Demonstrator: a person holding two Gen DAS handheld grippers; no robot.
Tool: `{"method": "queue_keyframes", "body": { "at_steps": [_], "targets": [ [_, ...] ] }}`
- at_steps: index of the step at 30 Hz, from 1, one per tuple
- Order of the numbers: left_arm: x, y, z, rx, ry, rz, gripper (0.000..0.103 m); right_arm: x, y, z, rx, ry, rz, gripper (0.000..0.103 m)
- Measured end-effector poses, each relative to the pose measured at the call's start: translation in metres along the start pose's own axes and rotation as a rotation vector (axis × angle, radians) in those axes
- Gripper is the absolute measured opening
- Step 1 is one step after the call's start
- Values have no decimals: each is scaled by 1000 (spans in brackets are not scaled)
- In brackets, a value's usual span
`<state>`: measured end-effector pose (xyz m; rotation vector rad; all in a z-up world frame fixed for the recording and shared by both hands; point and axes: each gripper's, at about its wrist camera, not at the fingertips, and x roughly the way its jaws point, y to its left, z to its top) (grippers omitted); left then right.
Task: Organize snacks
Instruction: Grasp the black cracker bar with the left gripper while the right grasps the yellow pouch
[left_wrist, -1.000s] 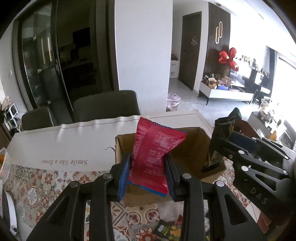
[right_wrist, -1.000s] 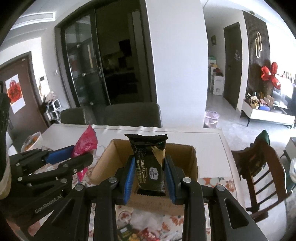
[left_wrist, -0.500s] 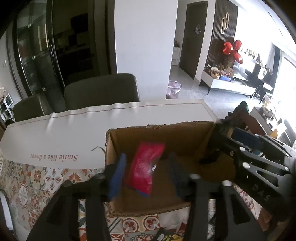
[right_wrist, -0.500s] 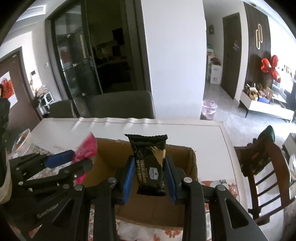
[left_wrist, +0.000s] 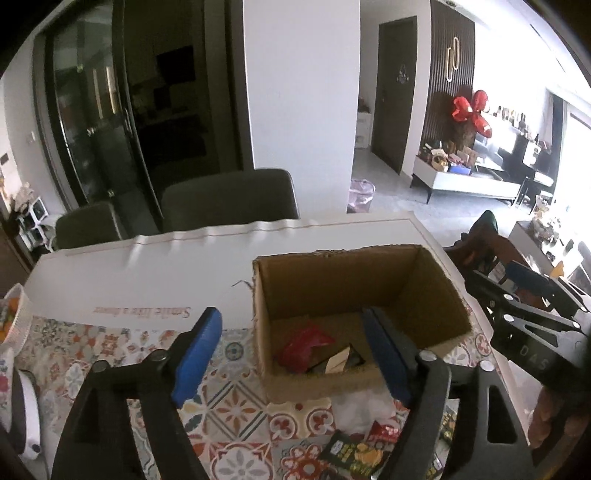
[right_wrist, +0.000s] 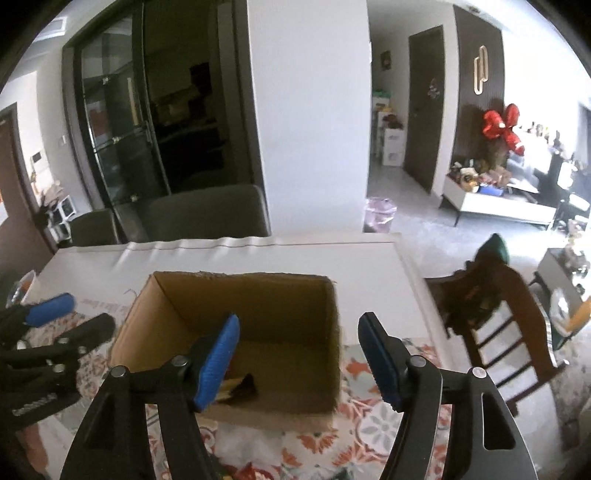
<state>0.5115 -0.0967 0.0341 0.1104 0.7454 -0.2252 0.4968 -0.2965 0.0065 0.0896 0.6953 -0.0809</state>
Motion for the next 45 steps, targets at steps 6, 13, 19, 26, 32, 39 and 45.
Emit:
{"method": "queue_keyframes", "body": {
  "at_steps": [6,13,19,26,32,39,45],
  "targets": [
    [-44,3,-14,14,-47,0,84,-40,4,-15,-5,-10,12,72],
    [-71,5,-45,76,-37,-5,84,-74,13,-44,7,19,46,72],
    [-73,7,-88,132,16,-13,84,-89,23,-88,6,49,15,72],
    [-64,11,-134,204,90,-48,83,-93,33,-142,5,162,2,72],
    [-41,13,-171,263,187,-114,83,-77,43,-186,59,318,30,72],
    [4,11,-206,321,306,-185,83,-48,53,-234,95,486,29,72],
    [37,3,-219,328,381,-239,81,-27,53,-250,143,555,28,71]
  ]
}}
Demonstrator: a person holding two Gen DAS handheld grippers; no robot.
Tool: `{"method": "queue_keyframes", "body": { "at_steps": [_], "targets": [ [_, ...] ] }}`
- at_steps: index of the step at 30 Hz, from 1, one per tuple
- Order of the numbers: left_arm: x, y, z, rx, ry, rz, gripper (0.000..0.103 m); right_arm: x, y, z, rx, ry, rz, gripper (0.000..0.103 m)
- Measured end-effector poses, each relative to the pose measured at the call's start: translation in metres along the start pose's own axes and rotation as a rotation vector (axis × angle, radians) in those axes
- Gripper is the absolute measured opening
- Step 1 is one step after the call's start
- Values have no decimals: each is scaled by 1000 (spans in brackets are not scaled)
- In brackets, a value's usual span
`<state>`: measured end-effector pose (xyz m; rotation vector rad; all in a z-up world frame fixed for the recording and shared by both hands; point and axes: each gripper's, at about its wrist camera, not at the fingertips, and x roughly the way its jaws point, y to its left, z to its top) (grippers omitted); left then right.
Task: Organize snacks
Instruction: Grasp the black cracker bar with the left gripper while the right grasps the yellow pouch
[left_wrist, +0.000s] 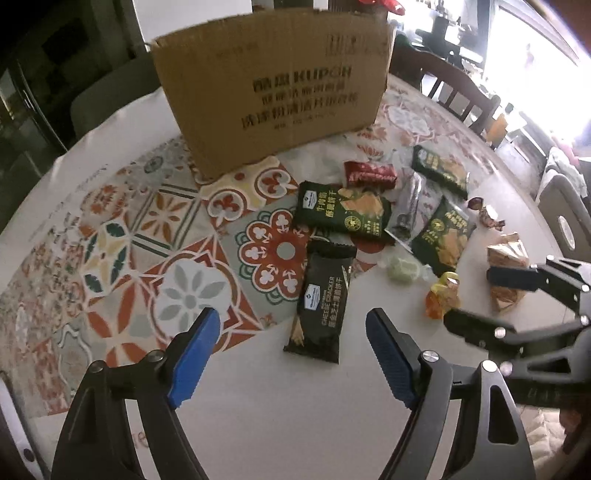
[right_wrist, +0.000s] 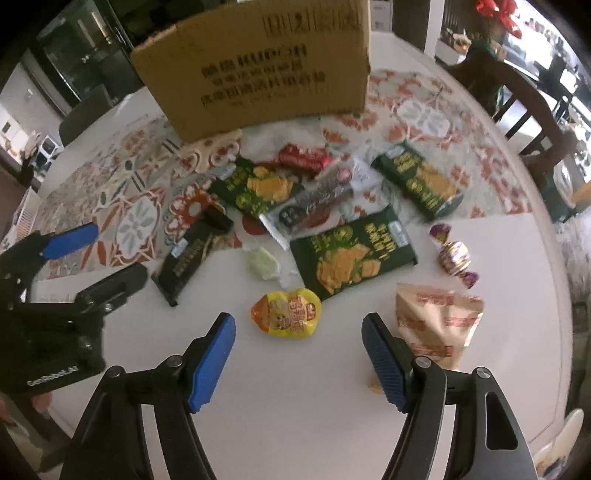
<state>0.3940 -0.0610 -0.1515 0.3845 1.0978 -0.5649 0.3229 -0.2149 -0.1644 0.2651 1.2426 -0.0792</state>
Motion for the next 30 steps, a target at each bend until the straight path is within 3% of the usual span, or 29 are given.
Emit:
{"method": "queue_keyframes", "body": {
  "at_steps": [9,19,21,23,24,30],
  "targets": [
    [30,-5,7,36,47,-9,79,21,4,3,15,33,-12,70],
    [47,-6,3,-2,74,-12,63,31,9,9,4,20,-34,57],
    [46,-6,3,-11,70,-11,59,31,10,9,2,11,-37,51],
    [44,-8,2,-4,59,-10,37,30,8,9,2,7,-26,47],
    [44,-10,2,2,57,-17,32,30,6,9,5,7,-20,46],
    [40,-17,-2,-21,63,-30,30,26,1,6,7,6,13,43]
  ]
}}
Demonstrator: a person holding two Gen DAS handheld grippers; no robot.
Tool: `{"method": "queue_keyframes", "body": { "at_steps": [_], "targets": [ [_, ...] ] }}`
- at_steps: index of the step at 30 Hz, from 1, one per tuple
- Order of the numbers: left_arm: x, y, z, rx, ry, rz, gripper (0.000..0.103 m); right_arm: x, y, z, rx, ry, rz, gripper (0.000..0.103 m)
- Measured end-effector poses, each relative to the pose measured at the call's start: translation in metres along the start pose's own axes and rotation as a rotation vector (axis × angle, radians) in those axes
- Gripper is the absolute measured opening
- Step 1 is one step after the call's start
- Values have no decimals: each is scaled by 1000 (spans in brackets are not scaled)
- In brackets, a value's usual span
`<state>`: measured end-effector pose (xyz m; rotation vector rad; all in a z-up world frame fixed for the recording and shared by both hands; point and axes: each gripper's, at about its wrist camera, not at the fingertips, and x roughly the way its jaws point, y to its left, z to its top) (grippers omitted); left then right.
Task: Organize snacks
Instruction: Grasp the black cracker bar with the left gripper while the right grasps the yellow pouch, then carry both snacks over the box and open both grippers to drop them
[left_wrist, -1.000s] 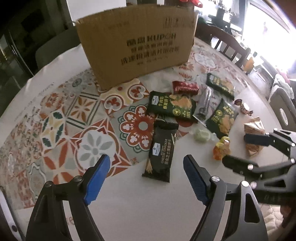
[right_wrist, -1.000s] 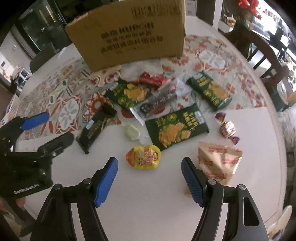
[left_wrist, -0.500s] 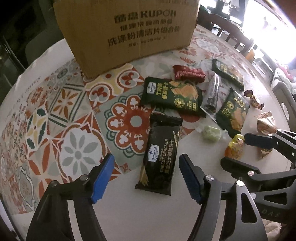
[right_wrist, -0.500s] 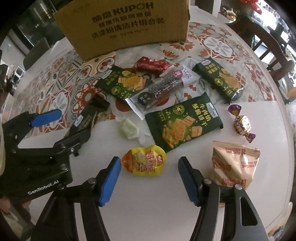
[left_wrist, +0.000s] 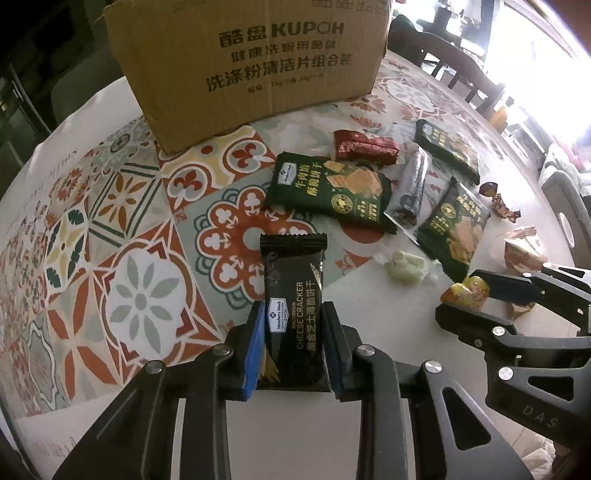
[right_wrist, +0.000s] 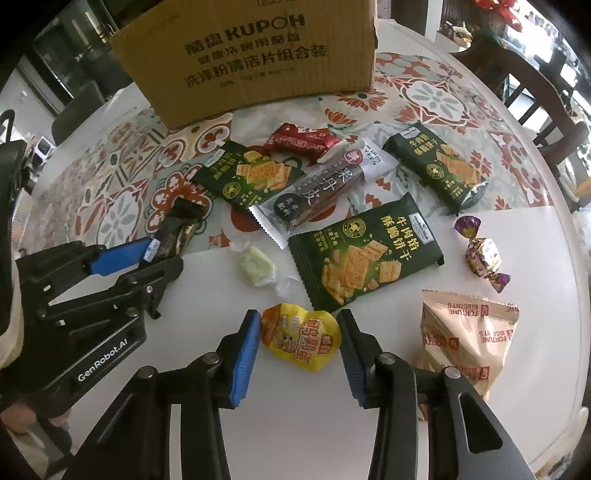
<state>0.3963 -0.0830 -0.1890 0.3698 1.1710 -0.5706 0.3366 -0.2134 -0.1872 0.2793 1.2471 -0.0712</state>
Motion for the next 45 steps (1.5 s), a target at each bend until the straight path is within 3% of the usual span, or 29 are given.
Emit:
{"method": "queue_keyframes", "body": {
  "at_steps": [1,3,7,18,24,37,45],
  "targets": [
    [-2,0,-2,-12,1,-8,30,-2,-2,-2,0,2,5,42],
    [-8,0,-6,-28,-5,-10,30,-5,-2,-4,-9,2,21,26],
    [-18,3,-11,-68,-22,-2,30,-8,1,-6,-36,7,40,22],
    [-39,1,-23,-128,-43,16,30,-17,8,-10,-105,-15,100,21],
    [-76,0,-15,-170,-137,48,30,-47,11,-3,-139,-100,111,21],
    [-166,-2,53,-193,-359,121,30,-151,5,61,-176,-421,166,21],
    [-188,9,104,-220,-436,155,30,-173,10,105,-205,-494,195,21]
  ]
}}
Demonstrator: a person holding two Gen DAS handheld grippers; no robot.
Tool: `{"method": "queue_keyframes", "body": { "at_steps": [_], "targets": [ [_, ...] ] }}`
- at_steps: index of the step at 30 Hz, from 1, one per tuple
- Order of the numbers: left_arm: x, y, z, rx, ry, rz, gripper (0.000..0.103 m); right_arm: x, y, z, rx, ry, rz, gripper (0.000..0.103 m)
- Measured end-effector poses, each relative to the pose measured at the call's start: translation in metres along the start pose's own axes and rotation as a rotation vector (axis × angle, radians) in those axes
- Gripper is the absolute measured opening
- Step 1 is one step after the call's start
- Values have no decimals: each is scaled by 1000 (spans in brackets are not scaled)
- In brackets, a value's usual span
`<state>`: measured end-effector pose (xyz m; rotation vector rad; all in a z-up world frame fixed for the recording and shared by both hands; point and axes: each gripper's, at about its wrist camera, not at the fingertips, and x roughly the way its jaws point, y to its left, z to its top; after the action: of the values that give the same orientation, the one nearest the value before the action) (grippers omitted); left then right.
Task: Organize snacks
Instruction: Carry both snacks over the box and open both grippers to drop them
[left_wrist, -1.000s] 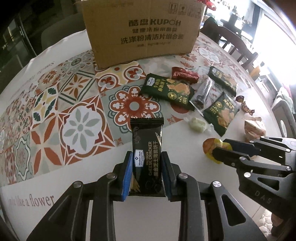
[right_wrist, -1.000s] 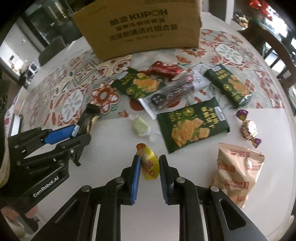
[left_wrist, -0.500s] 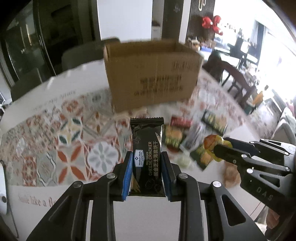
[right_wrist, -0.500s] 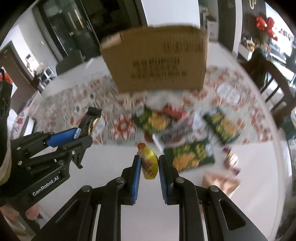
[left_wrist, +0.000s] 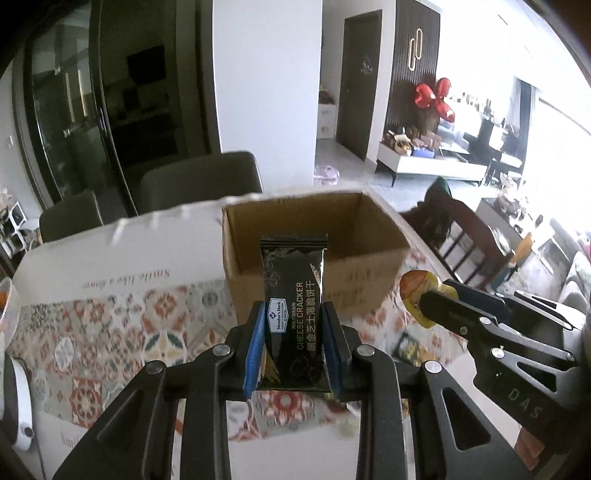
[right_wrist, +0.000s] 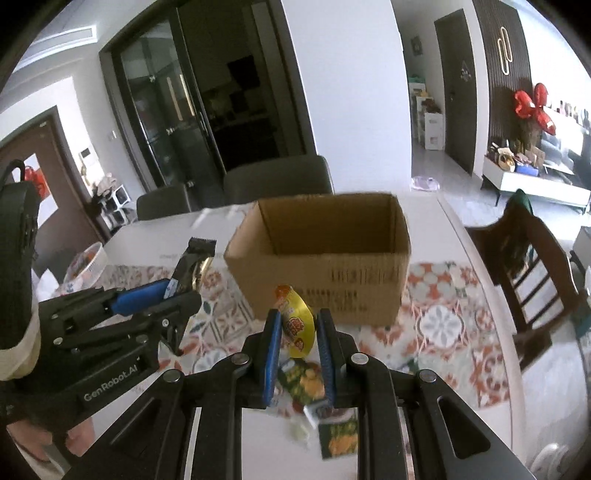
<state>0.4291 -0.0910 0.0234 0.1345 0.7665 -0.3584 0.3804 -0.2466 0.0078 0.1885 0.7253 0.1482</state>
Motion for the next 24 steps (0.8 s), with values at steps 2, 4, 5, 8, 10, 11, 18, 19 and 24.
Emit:
{"method": "queue_keyframes", "body": {
  "at_steps": [2,4,5,8,10,11,18,19,24],
  "targets": [
    [6,1,12,-12,-4,9,30,5,-2,13,-13,-15,-1,21],
    [13,2,23,-27,-6,7,30,11,-4,27,-22,-31,-2,21],
    [17,3,29,-36,-7,12,30,13,-6,30,-23,-35,-4,21],
    [28,4,46,-51,-16,23,30,23,-11,49,-33,-46,-8,21],
    [34,4,55,-58,-12,21,30,34,-15,61,-33,-37,-8,21],
    [40,5,60,-66,-7,19,30,38,-18,65,-27,-31,-5,21],
    [78,8,80,-85,46,22,30,74,-32,95,-30,3,-16,21],
    [81,8,82,-89,52,22,30,79,-34,98,-28,11,-12,21],
    [113,11,89,-100,108,-1,30,104,-45,103,-18,70,-18,21]
  ]
}}
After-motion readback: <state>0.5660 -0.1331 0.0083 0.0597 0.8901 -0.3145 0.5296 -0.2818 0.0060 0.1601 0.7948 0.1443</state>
